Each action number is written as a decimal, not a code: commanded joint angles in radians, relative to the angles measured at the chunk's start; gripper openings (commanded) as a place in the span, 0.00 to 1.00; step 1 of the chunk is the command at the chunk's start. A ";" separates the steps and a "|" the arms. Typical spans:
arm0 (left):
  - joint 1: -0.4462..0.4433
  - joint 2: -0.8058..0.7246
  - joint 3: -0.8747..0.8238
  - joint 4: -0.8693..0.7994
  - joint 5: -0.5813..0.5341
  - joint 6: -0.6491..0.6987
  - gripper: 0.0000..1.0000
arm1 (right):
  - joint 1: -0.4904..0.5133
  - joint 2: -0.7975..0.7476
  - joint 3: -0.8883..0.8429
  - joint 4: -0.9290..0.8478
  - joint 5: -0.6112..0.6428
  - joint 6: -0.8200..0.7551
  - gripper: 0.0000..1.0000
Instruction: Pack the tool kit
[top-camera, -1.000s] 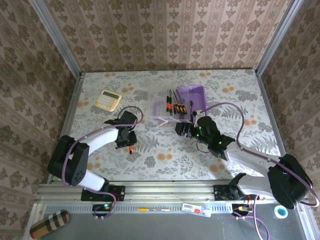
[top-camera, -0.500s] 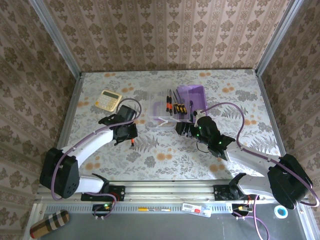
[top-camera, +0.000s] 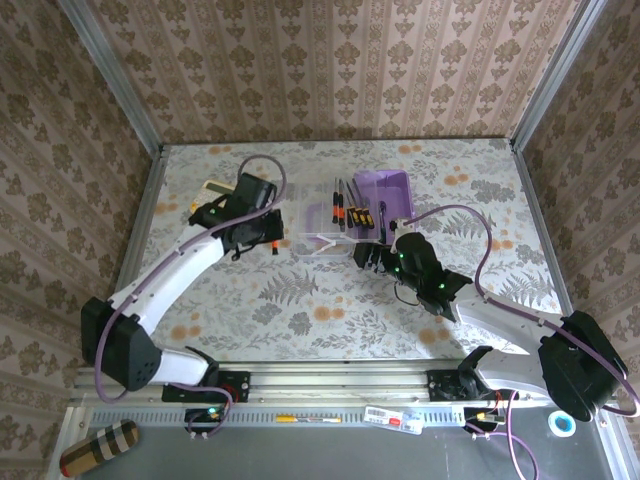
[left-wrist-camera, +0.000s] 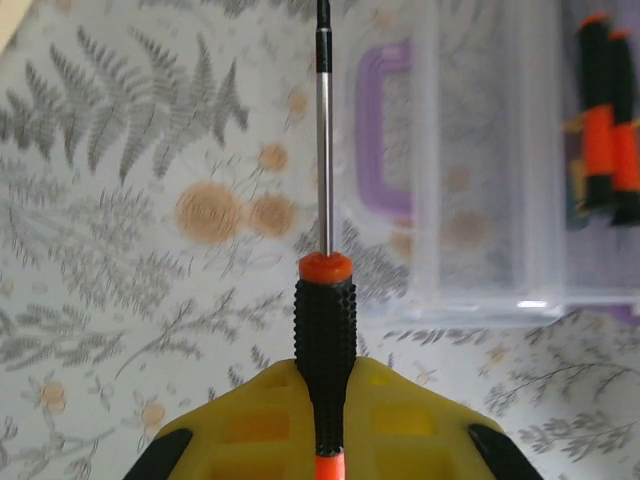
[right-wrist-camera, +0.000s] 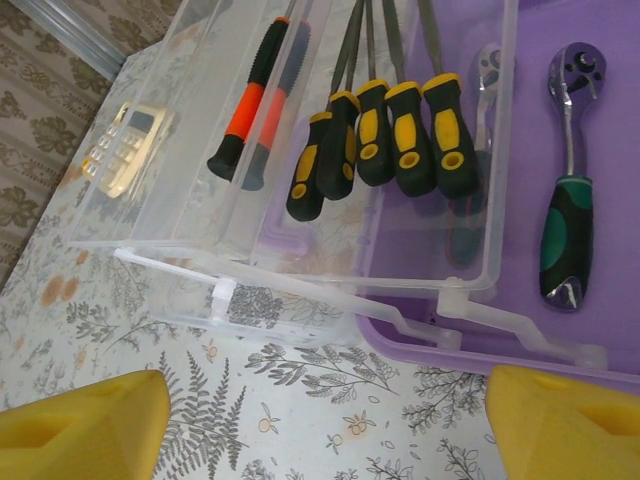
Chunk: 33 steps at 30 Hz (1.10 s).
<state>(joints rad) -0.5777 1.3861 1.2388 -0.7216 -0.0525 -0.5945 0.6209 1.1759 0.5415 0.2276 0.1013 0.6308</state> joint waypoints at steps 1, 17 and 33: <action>-0.025 0.075 0.116 -0.030 0.003 0.053 0.11 | 0.005 -0.016 0.012 -0.021 0.065 -0.005 0.84; -0.111 0.491 0.625 -0.103 0.049 0.119 0.10 | -0.006 -0.080 -0.020 -0.046 0.162 0.024 0.85; -0.103 0.727 0.795 -0.179 0.025 0.116 0.09 | -0.015 -0.099 -0.024 -0.057 0.166 0.032 0.86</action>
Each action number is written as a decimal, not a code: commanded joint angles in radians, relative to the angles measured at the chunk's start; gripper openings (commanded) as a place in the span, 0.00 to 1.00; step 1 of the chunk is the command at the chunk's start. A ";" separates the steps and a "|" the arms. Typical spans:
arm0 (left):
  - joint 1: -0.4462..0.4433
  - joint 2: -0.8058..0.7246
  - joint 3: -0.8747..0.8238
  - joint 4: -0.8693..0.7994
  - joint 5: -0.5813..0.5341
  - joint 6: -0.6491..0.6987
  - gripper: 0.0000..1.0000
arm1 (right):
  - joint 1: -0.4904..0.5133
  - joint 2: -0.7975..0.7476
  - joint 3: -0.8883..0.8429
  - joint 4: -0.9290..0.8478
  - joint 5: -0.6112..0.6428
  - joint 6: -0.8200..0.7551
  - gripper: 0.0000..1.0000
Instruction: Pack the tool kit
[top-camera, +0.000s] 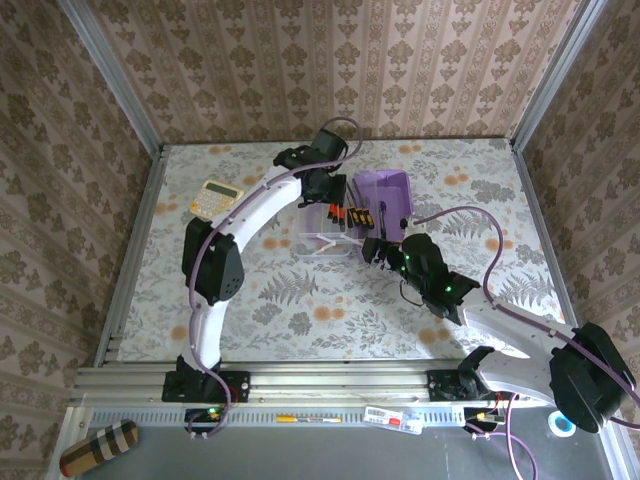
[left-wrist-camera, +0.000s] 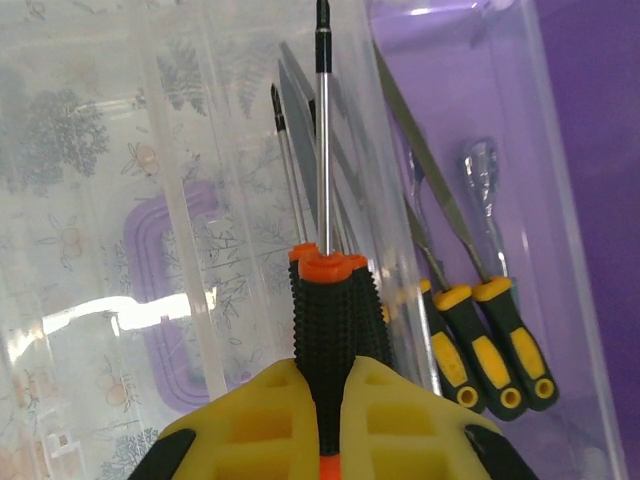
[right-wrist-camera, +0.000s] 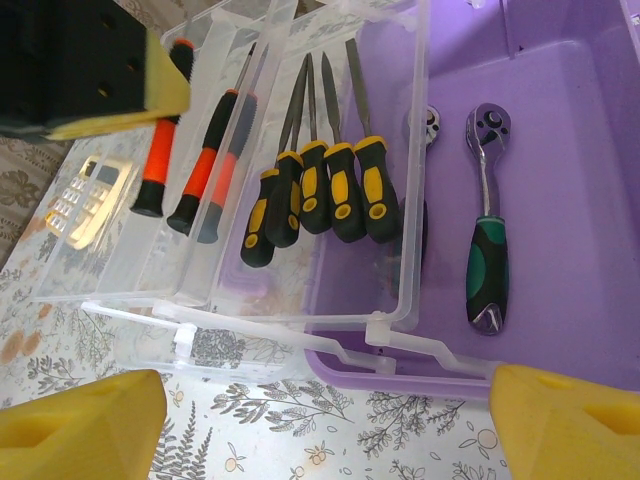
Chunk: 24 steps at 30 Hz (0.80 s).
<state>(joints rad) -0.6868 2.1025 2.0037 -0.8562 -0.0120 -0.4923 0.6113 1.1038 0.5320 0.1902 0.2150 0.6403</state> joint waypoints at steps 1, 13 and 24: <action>0.007 0.014 0.029 -0.044 -0.016 0.010 0.09 | -0.005 -0.028 -0.015 -0.020 0.051 0.022 0.86; 0.009 0.008 0.003 -0.044 0.000 0.002 0.14 | -0.008 -0.030 -0.015 -0.026 0.060 0.030 0.86; 0.009 -0.011 -0.022 -0.035 0.006 -0.005 0.23 | -0.008 -0.028 -0.014 -0.026 0.058 0.032 0.86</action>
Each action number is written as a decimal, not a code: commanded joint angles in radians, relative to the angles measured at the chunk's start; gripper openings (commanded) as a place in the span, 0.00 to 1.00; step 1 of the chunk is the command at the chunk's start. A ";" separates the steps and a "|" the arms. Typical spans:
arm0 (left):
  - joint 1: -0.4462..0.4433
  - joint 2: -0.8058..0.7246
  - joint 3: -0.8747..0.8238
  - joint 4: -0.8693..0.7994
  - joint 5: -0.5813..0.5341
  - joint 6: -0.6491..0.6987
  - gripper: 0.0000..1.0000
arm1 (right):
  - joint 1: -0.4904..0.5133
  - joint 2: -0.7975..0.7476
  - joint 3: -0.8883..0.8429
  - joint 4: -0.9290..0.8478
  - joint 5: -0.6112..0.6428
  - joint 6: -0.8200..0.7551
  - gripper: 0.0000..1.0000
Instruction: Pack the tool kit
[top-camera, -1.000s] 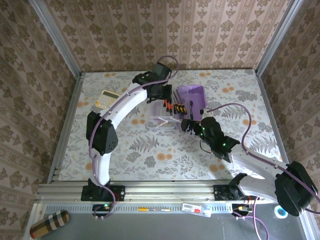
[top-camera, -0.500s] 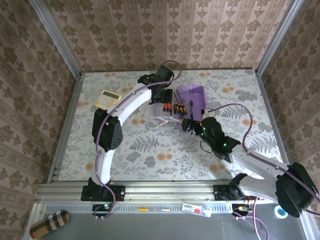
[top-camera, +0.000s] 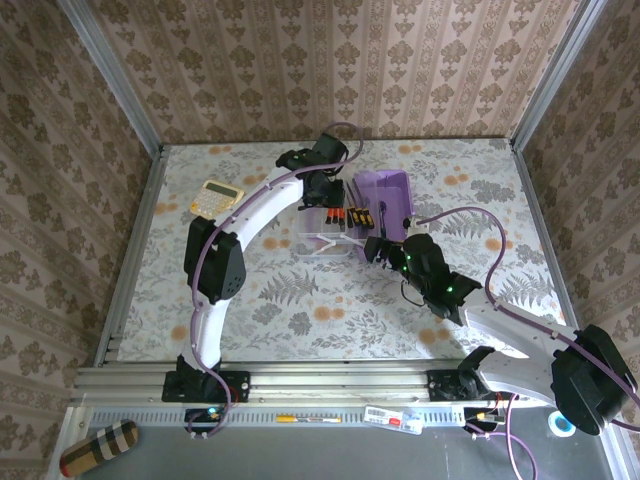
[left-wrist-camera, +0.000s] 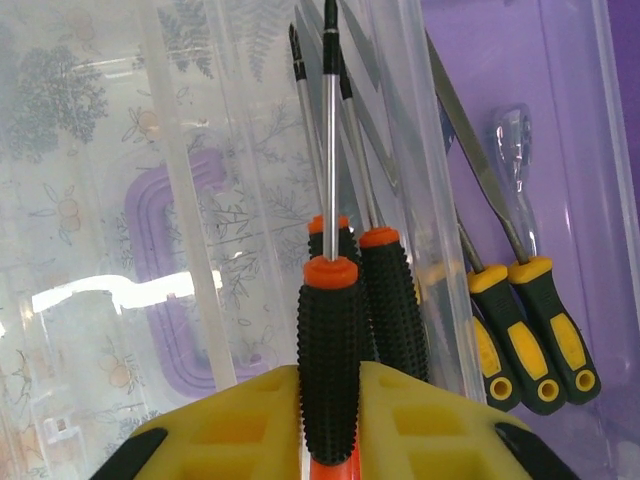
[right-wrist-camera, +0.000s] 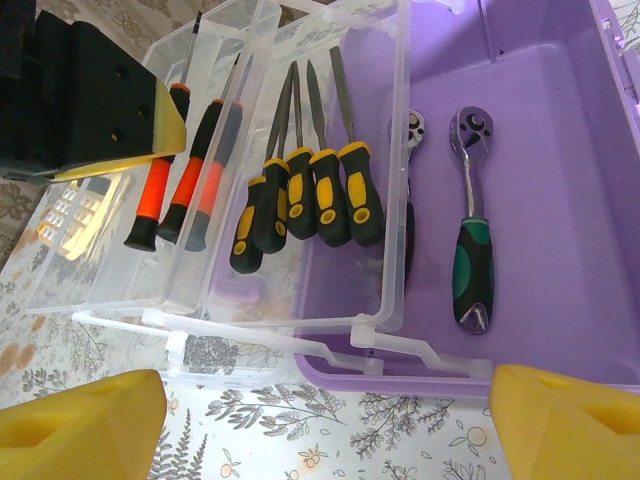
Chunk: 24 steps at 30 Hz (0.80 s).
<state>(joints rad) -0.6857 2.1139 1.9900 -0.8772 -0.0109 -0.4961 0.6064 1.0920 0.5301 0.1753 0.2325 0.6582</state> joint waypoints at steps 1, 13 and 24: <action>0.009 -0.027 -0.007 -0.014 0.005 -0.001 0.24 | -0.004 -0.017 -0.013 -0.011 0.041 0.014 0.86; 0.009 -0.060 -0.004 -0.007 0.015 0.001 0.28 | -0.004 -0.011 -0.011 -0.011 0.038 0.014 0.86; 0.014 -0.239 -0.168 0.074 -0.003 0.065 0.29 | -0.005 -0.012 -0.010 -0.014 0.040 0.012 0.86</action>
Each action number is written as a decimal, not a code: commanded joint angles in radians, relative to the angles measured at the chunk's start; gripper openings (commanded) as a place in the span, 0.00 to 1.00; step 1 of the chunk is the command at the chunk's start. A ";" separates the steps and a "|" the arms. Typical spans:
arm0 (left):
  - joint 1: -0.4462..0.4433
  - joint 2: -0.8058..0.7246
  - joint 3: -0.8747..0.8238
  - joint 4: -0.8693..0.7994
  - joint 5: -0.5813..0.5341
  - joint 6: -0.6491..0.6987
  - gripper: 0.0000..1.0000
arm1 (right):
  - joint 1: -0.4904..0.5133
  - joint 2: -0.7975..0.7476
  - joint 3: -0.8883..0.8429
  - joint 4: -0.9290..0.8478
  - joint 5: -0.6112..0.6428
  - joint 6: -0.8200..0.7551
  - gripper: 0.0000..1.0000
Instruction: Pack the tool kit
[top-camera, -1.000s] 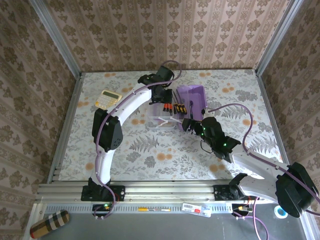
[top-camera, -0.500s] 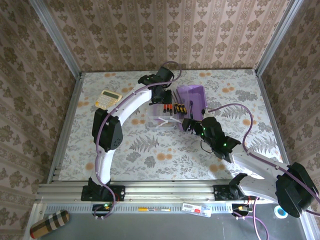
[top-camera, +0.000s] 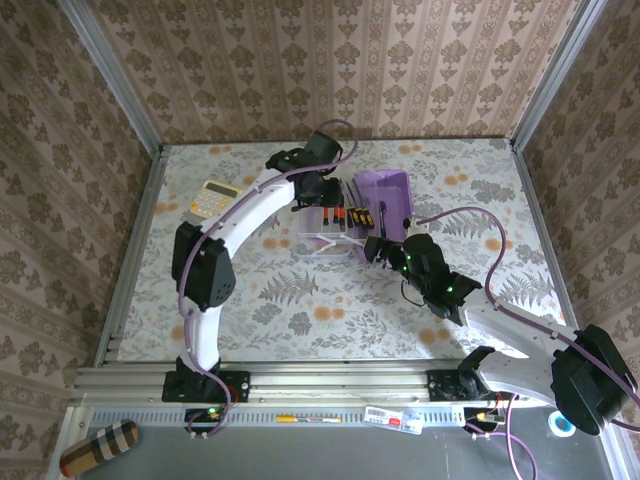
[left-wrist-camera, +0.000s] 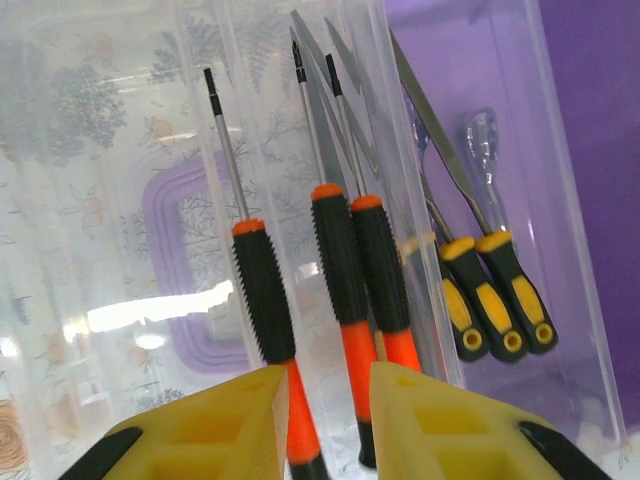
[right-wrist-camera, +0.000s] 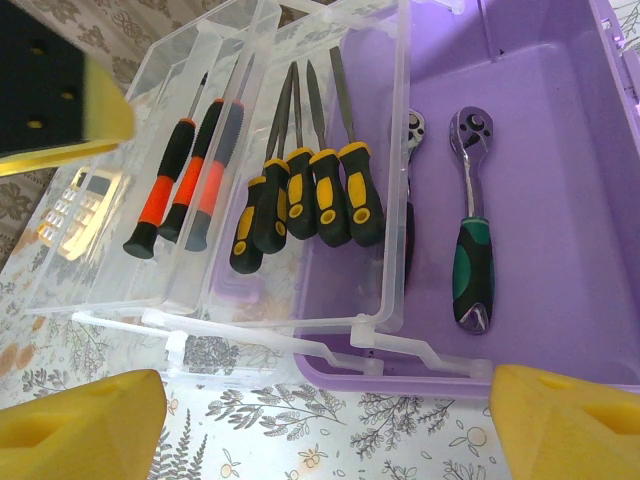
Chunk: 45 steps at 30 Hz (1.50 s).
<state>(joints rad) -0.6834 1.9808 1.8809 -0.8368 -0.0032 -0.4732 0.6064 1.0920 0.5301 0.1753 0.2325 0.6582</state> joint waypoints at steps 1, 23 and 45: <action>0.016 -0.133 -0.088 0.042 -0.016 0.044 0.30 | -0.005 -0.011 -0.009 -0.015 0.040 0.012 0.86; 0.315 -0.529 -0.870 0.378 0.190 -0.121 0.32 | -0.007 0.009 -0.005 -0.017 0.045 0.013 0.86; 0.314 -0.198 -0.735 0.614 0.422 0.014 0.31 | -0.025 0.009 -0.004 -0.031 0.078 -0.009 0.86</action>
<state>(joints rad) -0.3714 1.7649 1.1221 -0.2718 0.3775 -0.4938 0.5869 1.0950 0.5301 0.1497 0.2592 0.6575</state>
